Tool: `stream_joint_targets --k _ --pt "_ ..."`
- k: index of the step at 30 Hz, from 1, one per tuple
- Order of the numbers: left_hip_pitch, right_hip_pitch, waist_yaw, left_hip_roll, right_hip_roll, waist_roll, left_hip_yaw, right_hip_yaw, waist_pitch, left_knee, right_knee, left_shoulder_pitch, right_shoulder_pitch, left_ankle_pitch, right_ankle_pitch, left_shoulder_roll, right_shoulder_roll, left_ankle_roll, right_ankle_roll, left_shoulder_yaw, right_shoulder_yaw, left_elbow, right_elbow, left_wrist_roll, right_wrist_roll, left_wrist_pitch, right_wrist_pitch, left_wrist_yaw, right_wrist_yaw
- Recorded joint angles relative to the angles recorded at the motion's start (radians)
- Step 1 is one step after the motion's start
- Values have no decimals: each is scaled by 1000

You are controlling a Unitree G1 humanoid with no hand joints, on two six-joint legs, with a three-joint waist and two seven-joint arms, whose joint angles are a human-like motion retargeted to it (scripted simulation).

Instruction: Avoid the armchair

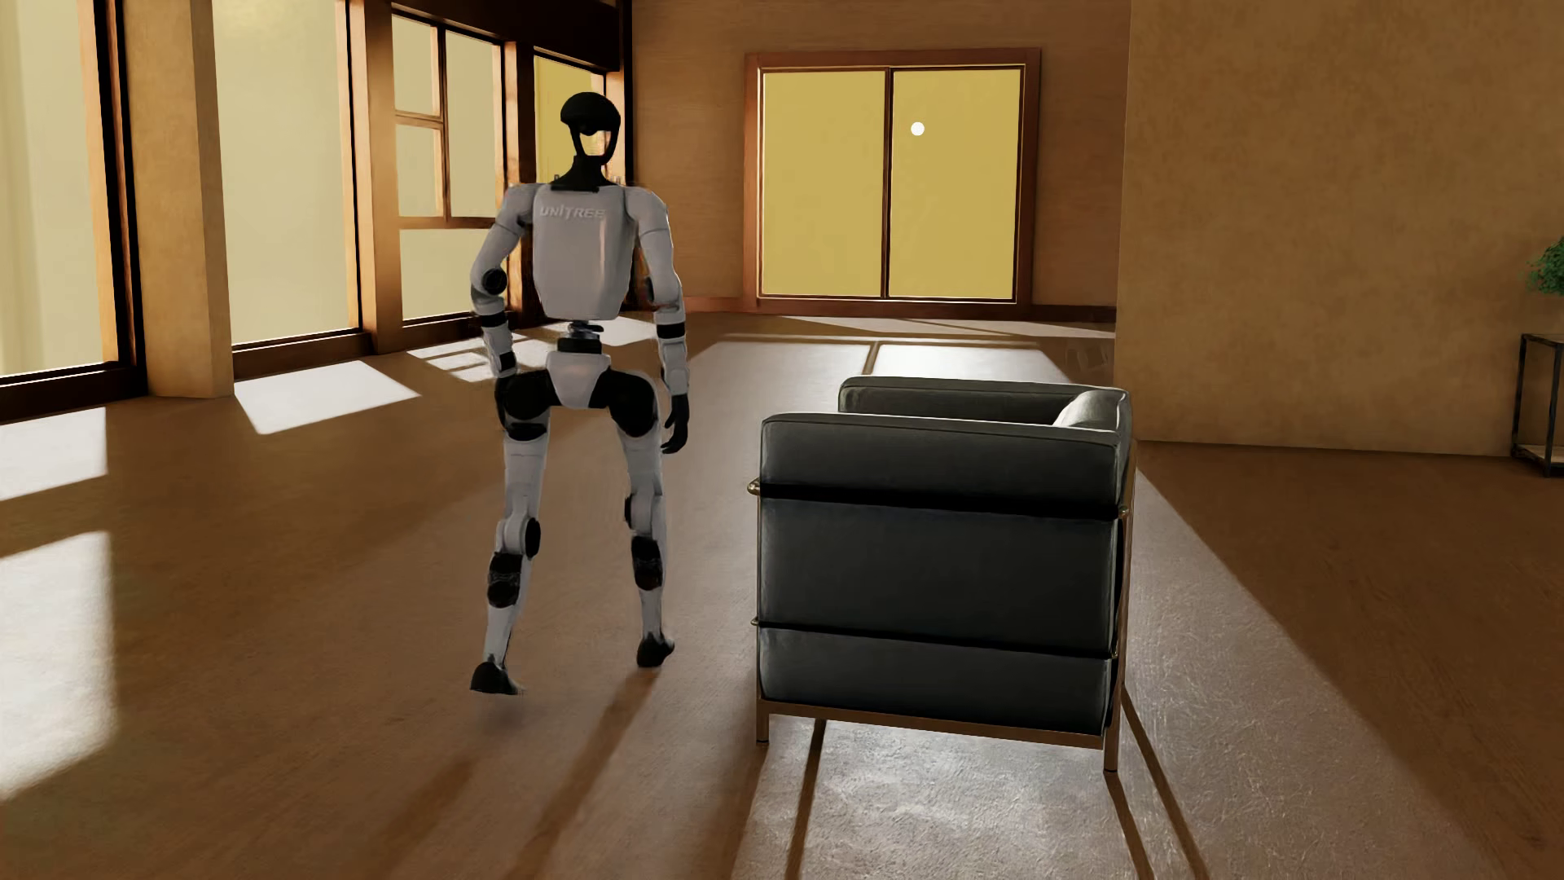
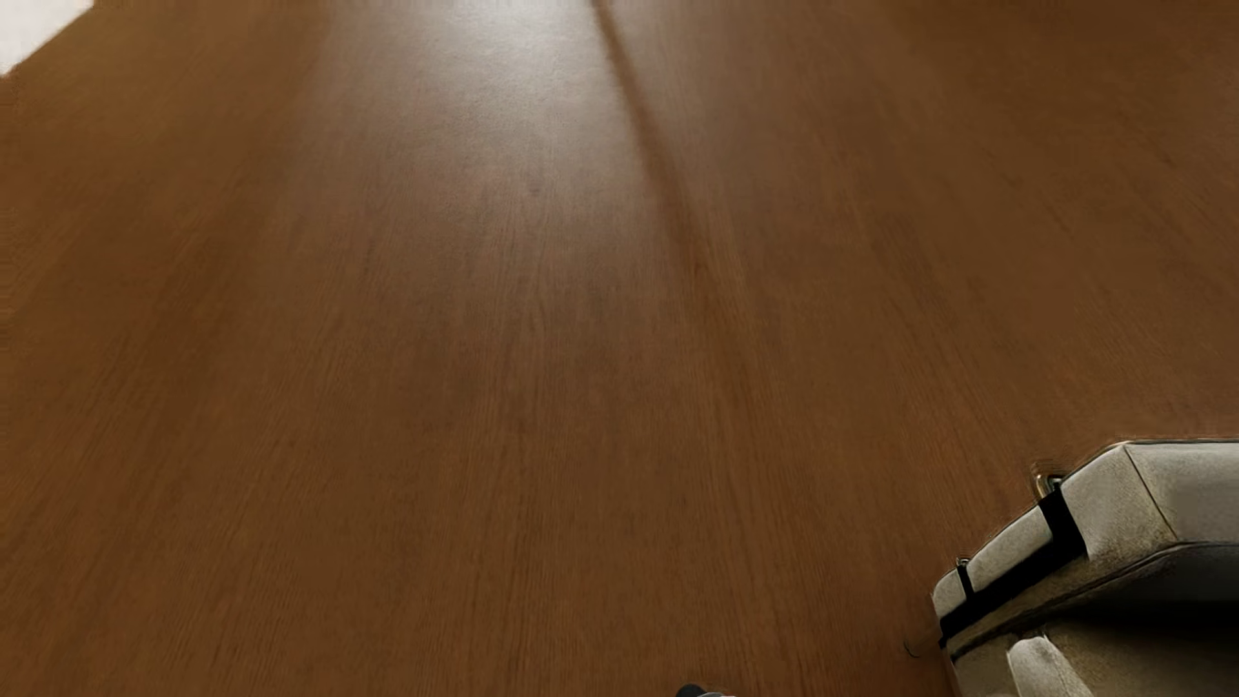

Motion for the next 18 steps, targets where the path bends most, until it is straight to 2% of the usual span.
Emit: stream_joint_targets --k 2,4,5,6,8,10,13,14,16,18 --pt "23 -3 54 27 33 20 0 0 -13 38 57 27 -2 90 64 -33 4 0 0 24 26 -1 42 0 0 0 0 0 0" --pt "-30 18 89 59 79 50 0 0 -8 180 121 53 -41 234 21 -61 -2 0 0 28 53 30 64 0 0 0 0 0 0" --pt "-121 35 68 86 115 77 0 0 -19 314 121 74 -50 262 -27 -75 -11 0 0 57 -64 33 17 0 0 0 0 0 0" --pt "-205 78 43 93 132 83 0 0 -12 465 115 76 -64 250 -72 -61 -21 0 0 31 -89 17 -54 0 0 0 0 0 0" --pt "-326 191 54 116 165 73 0 0 7 691 87 52 -82 223 -121 -15 -33 0 0 -5 -125 -13 -224 0 0 0 0 0 0" --pt "-425 269 125 132 185 39 0 0 6 749 80 31 -104 294 -138 16 -30 0 0 52 -163 -7 -350 0 0 0 0 0 0" --pt "-559 368 176 117 199 -1 0 0 20 569 76 13 -149 503 -172 50 -22 0 0 189 -183 13 -459 0 0 0 0 0 0" --pt "-588 403 182 106 198 -9 0 0 26 470 73 5 -156 525 -187 61 -22 0 0 204 -180 16 -486 0 0 0 0 0 0" --pt "-619 470 201 91 186 -17 0 0 32 266 64 -6 -151 458 -215 76 -31 0 0 190 -163 19 -511 0 0 0 0 0 0" --pt "-604 527 230 80 166 -24 0 0 32 76 59 -1 -134 309 -241 76 -35 0 0 170 -135 18 -460 0 0 0 0 0 0"
